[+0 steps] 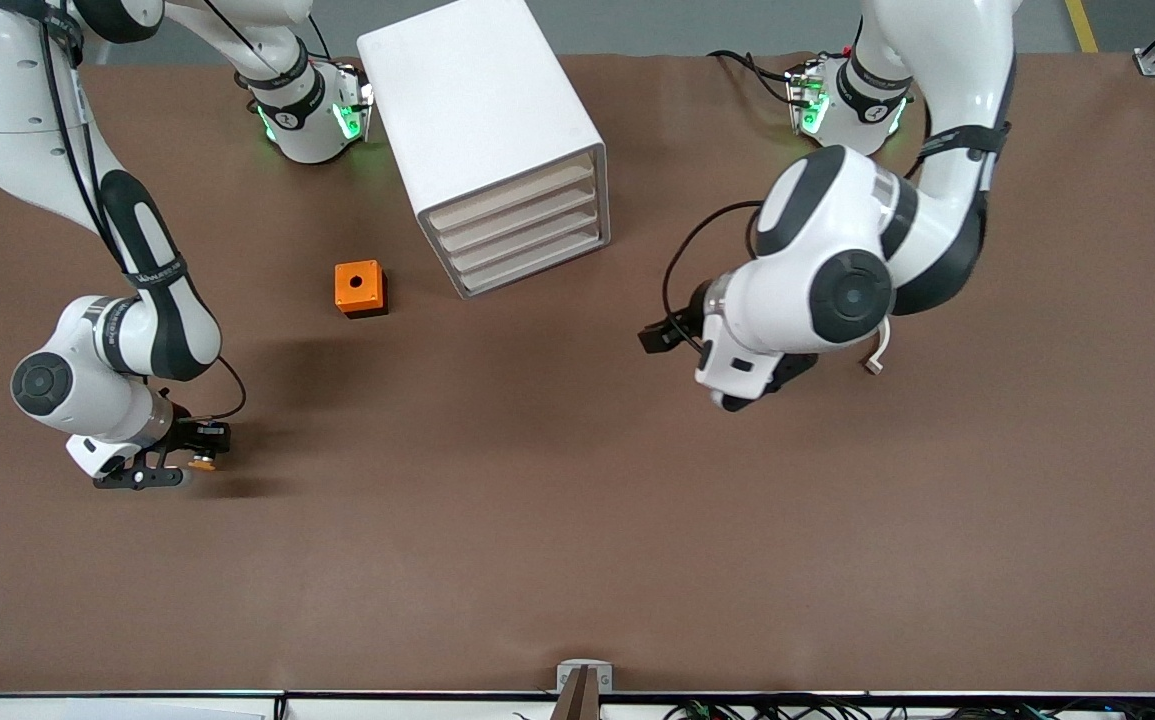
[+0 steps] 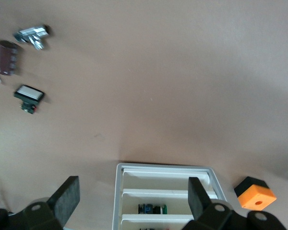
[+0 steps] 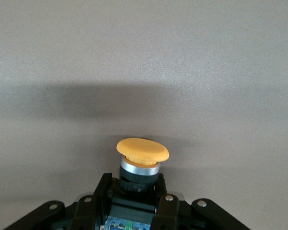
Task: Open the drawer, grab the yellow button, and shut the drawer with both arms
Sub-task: 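Retract the left arm to rest while the right gripper holds the button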
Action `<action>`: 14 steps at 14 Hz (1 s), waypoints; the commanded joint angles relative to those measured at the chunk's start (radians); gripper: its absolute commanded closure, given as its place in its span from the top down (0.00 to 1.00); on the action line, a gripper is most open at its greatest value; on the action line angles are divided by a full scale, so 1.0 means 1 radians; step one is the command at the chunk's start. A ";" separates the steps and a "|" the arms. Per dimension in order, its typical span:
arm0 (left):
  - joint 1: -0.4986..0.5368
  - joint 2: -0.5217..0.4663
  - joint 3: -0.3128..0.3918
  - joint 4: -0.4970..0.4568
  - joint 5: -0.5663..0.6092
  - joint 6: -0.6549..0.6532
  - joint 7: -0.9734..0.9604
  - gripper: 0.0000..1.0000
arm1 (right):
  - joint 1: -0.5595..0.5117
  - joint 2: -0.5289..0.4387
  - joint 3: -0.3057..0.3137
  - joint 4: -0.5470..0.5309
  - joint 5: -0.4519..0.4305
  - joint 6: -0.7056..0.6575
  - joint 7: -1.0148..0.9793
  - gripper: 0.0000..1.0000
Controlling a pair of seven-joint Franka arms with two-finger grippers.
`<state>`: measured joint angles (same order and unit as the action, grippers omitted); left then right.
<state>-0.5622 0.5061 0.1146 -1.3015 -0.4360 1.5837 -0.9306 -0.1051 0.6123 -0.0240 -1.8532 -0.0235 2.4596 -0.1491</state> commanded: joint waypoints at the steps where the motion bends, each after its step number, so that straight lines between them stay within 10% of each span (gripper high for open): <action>1: 0.051 -0.034 -0.009 -0.027 0.025 -0.010 0.033 0.99 | -0.001 0.003 0.001 0.009 0.007 0.002 -0.017 0.09; 3: 0.086 -0.037 -0.007 -0.025 0.028 -0.030 0.113 0.99 | -0.001 0.003 0.000 0.011 0.007 0.002 -0.017 0.99; 9: 0.235 -0.135 -0.007 -0.039 0.212 -0.214 0.550 0.99 | -0.001 0.004 0.000 0.011 0.007 0.002 -0.017 1.00; 14: 0.356 -0.337 -0.009 -0.272 0.333 -0.177 0.824 0.99 | 0.007 -0.015 0.001 0.011 0.007 -0.042 0.028 1.00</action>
<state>-0.2446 0.2921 0.1157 -1.4098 -0.1377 1.3535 -0.1972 -0.1048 0.6119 -0.0239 -1.8495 -0.0233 2.4541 -0.1453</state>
